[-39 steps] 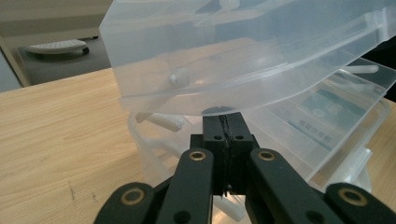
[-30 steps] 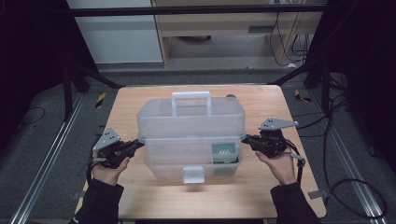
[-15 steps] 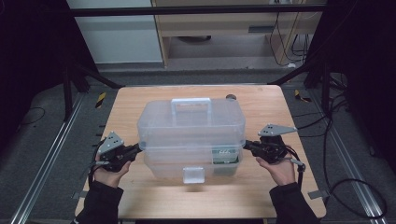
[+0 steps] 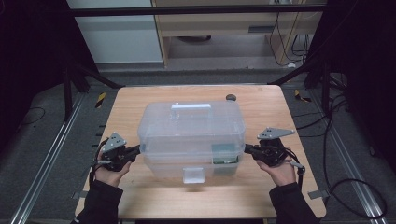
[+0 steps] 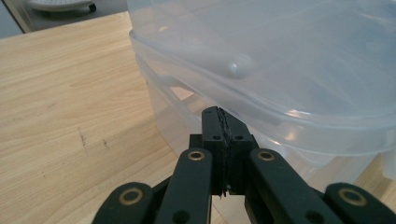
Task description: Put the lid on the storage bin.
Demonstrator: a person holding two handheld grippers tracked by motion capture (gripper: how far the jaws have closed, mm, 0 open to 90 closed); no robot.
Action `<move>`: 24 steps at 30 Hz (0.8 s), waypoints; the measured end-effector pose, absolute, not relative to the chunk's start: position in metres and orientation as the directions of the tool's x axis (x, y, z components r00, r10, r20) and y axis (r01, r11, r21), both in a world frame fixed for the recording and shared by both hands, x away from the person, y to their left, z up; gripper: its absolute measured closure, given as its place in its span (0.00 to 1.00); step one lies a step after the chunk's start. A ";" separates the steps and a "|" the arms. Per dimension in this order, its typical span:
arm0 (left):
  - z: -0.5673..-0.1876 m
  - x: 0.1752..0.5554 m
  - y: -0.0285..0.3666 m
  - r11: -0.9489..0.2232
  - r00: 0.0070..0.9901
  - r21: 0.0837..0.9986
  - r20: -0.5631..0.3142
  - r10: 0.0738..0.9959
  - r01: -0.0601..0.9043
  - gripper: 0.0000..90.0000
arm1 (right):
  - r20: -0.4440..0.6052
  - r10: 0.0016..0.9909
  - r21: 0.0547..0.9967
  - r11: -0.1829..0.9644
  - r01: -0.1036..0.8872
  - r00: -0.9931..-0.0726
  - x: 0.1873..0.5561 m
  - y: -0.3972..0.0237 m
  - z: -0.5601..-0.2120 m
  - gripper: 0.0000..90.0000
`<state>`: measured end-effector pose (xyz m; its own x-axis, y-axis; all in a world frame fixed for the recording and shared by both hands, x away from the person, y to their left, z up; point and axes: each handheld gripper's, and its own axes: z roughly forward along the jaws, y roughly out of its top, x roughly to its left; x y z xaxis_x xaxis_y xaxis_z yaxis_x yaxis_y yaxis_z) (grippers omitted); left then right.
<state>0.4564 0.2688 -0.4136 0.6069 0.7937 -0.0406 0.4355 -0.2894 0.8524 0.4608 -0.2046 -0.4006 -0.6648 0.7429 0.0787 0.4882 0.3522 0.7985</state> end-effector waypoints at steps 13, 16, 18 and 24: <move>-0.419 0.462 0.283 -0.264 0.504 0.849 -0.003 0.864 0.457 0.94 | 0.073 0.786 0.754 0.359 0.550 -0.614 0.472 -0.217 -0.421 0.97; -0.422 0.464 0.289 -0.240 0.468 0.854 -0.004 0.884 0.461 0.90 | 0.075 0.811 0.761 0.329 0.559 -0.580 0.475 -0.225 -0.427 0.91; -0.426 0.467 0.293 -0.218 0.447 0.859 -0.014 0.894 0.463 0.85 | 0.067 0.825 0.768 0.317 0.557 -0.562 0.478 -0.231 -0.430 0.86; -0.435 0.478 0.301 -0.206 0.388 0.858 0.008 0.922 0.471 0.66 | 0.036 0.878 0.792 0.266 0.550 -0.476 0.485 -0.243 -0.443 0.56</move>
